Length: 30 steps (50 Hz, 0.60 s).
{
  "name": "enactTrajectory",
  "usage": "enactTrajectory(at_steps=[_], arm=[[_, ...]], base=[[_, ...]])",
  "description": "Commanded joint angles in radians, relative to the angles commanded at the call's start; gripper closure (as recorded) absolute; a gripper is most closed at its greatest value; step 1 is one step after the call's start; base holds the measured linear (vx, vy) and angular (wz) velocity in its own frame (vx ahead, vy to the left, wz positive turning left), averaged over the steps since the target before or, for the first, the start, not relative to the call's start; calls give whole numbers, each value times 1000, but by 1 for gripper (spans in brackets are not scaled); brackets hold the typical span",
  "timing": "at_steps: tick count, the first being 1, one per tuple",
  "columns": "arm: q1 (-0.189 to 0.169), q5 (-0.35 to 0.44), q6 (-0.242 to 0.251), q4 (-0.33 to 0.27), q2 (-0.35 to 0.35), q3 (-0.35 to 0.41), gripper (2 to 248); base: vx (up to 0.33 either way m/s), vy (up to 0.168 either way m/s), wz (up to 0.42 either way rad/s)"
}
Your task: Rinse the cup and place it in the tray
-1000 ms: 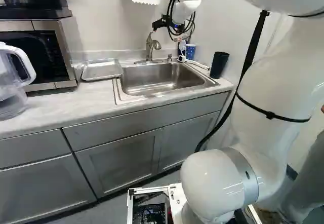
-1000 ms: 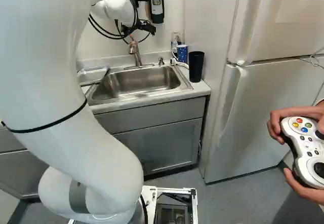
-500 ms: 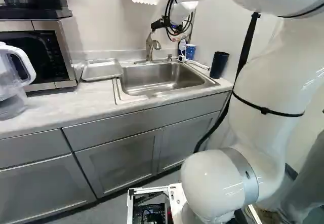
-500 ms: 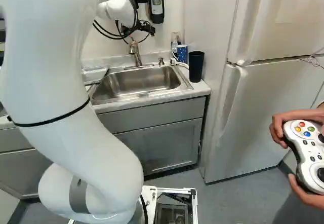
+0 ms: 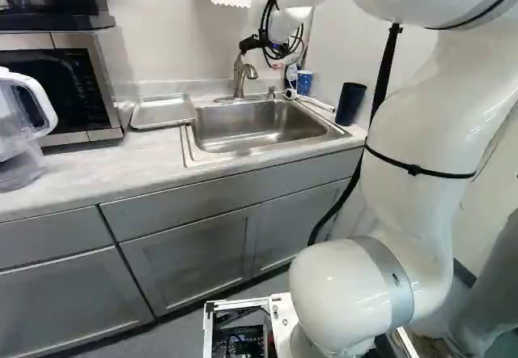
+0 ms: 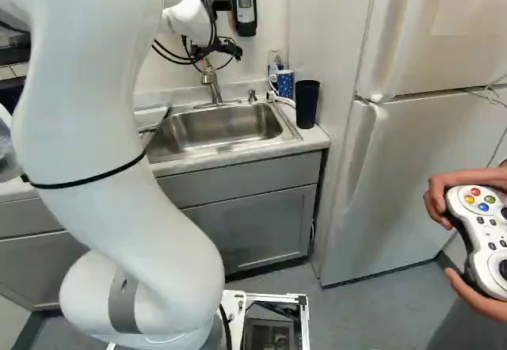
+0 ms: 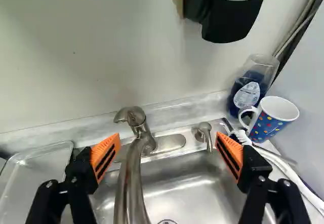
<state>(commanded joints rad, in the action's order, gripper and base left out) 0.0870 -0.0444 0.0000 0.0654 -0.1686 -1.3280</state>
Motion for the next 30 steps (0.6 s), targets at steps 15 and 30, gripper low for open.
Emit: enactTrajectory(at_steps=[15,30], arm=[[2,-23,0,0,-26,-28,3],[1,-53,0,0,-53,-58,3]], base=[[0,0,0],[0,0,0]])
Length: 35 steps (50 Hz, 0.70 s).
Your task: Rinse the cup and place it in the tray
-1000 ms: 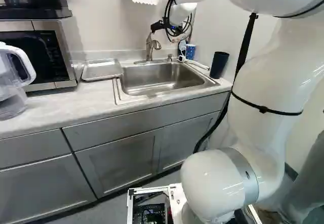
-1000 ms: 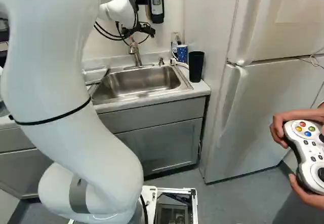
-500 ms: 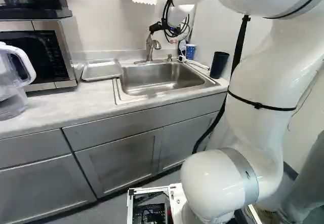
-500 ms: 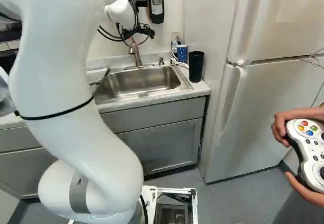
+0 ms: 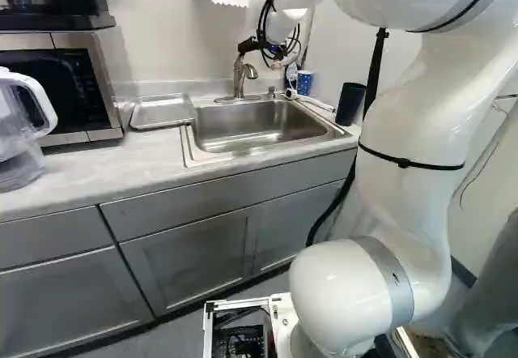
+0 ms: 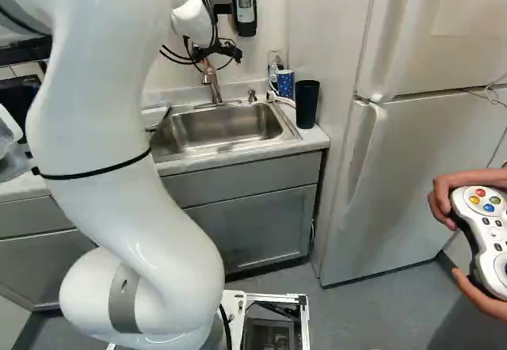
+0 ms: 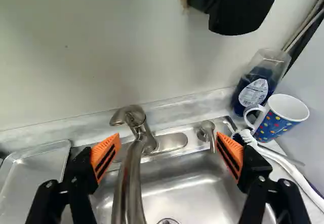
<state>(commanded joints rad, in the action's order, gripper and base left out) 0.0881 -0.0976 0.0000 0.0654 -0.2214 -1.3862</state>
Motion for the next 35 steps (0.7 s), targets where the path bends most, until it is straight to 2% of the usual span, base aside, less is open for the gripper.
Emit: enactTrajectory(at_steps=[35], arm=[[-2,-8,0,0,-48,-54,3]], base=[[0,0,0]])
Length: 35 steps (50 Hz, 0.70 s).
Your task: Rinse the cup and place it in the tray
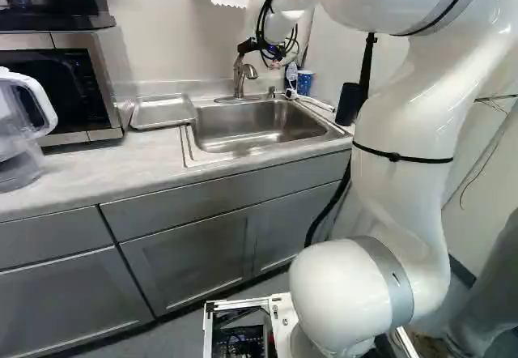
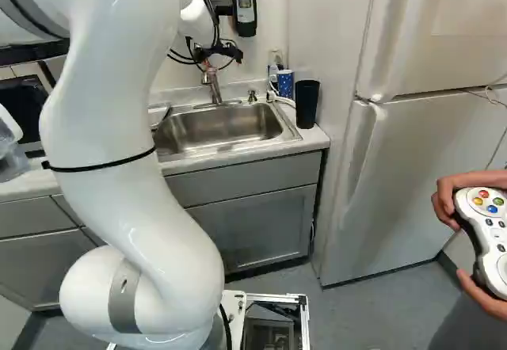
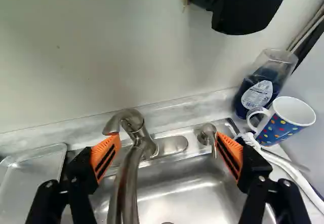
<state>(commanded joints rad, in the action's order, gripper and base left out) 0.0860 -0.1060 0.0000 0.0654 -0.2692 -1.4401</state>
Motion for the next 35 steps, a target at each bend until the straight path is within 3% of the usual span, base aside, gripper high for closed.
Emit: enactTrajectory(at_steps=[35], arm=[[0,21,0,0,-4,-5,3]], base=[[0,0,0]])
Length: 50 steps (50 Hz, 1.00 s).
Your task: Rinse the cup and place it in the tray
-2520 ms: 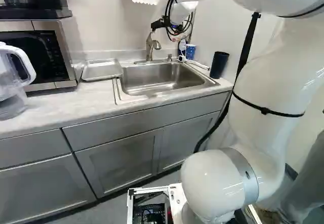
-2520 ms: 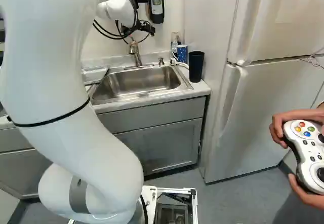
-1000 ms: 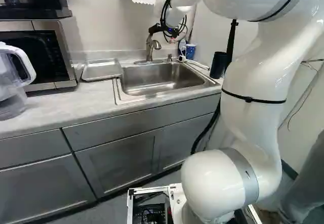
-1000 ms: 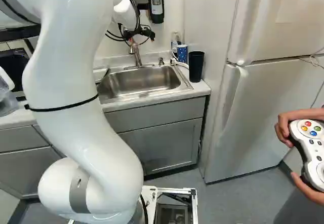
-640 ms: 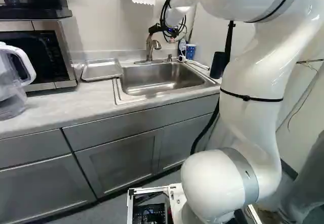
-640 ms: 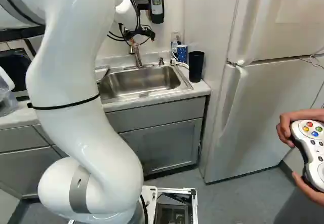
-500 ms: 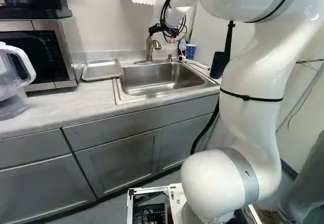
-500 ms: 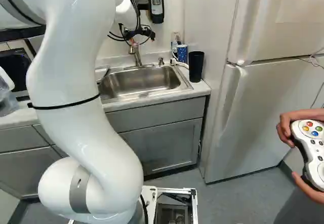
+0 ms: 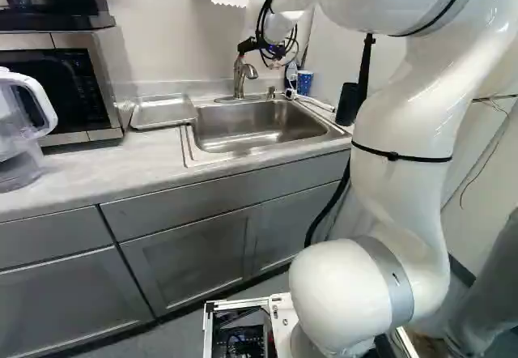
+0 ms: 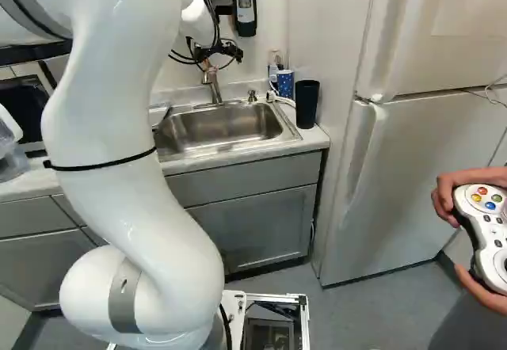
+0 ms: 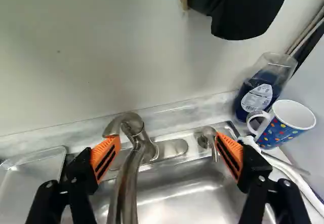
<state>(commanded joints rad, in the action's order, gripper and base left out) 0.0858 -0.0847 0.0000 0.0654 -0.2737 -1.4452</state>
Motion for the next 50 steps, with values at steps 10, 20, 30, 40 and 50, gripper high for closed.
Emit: enactTrajectory(at_steps=[10,20,30,40,50], arm=[[0,16,0,0,-5,-6,3],[-1,39,0,0,-14,-16,3],[-1,64,0,0,-26,-30,3],[-2,89,0,0,-38,-44,3],[-2,114,0,0,-51,-58,3]], base=[[0,0,0],[0,0,0],[0,0,0],[0,0,0],[0,0,0]])
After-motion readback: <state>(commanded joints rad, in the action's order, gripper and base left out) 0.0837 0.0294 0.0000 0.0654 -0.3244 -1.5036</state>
